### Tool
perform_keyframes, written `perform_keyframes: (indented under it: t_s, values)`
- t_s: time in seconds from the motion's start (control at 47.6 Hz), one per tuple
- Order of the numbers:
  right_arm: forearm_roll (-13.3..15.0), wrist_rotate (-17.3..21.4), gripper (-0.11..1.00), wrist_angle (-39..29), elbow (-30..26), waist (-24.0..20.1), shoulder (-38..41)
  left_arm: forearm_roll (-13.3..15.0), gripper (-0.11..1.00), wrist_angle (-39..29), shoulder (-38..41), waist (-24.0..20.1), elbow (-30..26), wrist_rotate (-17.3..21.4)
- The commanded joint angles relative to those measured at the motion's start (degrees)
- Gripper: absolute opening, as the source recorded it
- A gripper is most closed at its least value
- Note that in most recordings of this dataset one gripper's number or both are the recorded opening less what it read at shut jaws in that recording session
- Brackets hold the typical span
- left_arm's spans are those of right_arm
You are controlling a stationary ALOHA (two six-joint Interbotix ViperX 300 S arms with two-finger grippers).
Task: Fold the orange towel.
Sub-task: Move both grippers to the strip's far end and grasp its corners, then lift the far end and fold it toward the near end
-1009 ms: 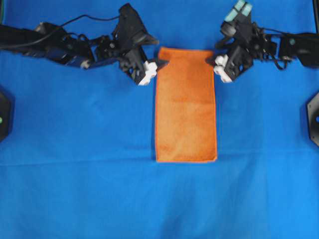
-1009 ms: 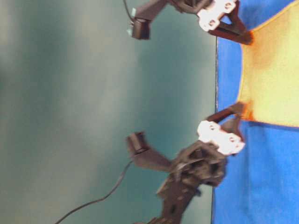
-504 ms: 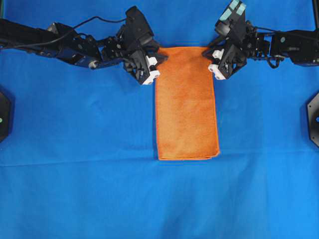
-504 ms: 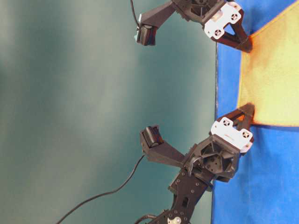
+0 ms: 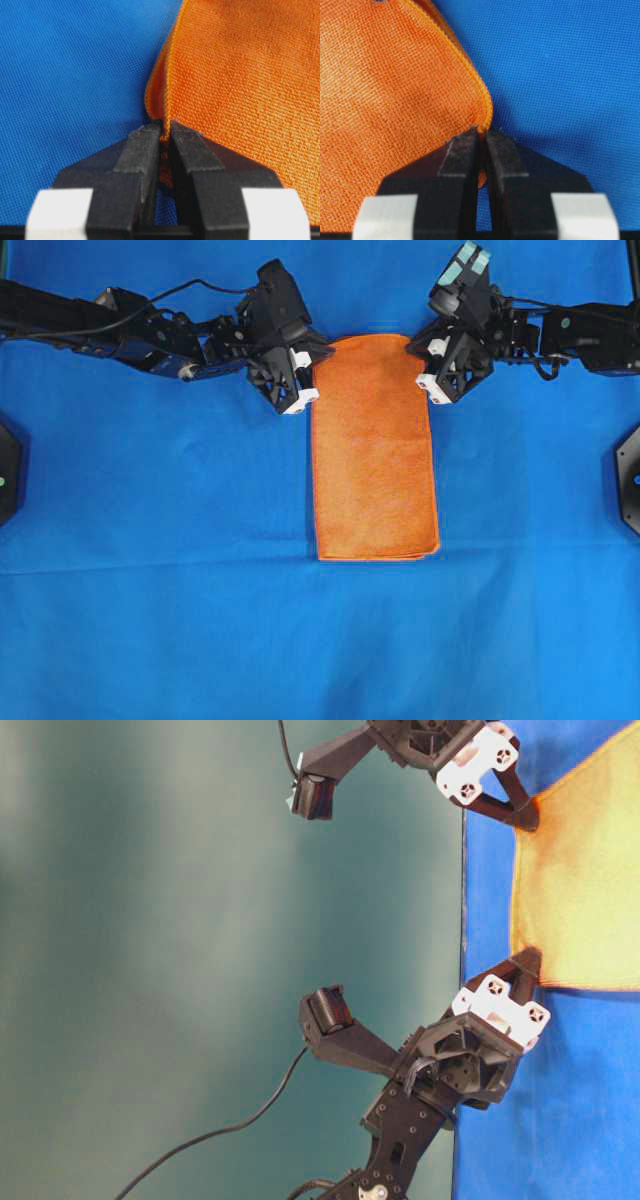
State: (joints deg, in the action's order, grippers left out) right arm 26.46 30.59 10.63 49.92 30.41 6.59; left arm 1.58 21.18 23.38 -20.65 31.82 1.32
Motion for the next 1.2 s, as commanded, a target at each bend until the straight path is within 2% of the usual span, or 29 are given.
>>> perform_keyframes:
  t_s: [0.0,0.357,0.715,0.946,1.177]
  values:
    - [0.0,0.0,0.03,0.0,-0.4,0.0,-2.5,-0.1,0.03,-0.5,-2.4,-0.9,-0.5,0.1]
    - [0.4,-1.8,0.03,-0.7,-2.1,3.5,-4.9,-0.1,0.03,-1.2,-5.4,-3.8,-1.5,3.0]
    - [1.4,-2.1,0.03,-1.7,-4.2,4.6,-5.5,-0.1,0.03,-2.8,-6.2,-4.5,-2.3,3.1]
    - [1.4,-2.0,0.03,-3.3,-2.7,2.4,-11.1,-0.1,0.03,-4.6,-10.7,-2.3,-1.1,3.2]
    - [1.1,-1.1,0.03,-6.2,0.4,-3.7,-17.7,-0.1,0.03,-6.9,-14.2,2.1,0.4,3.2]
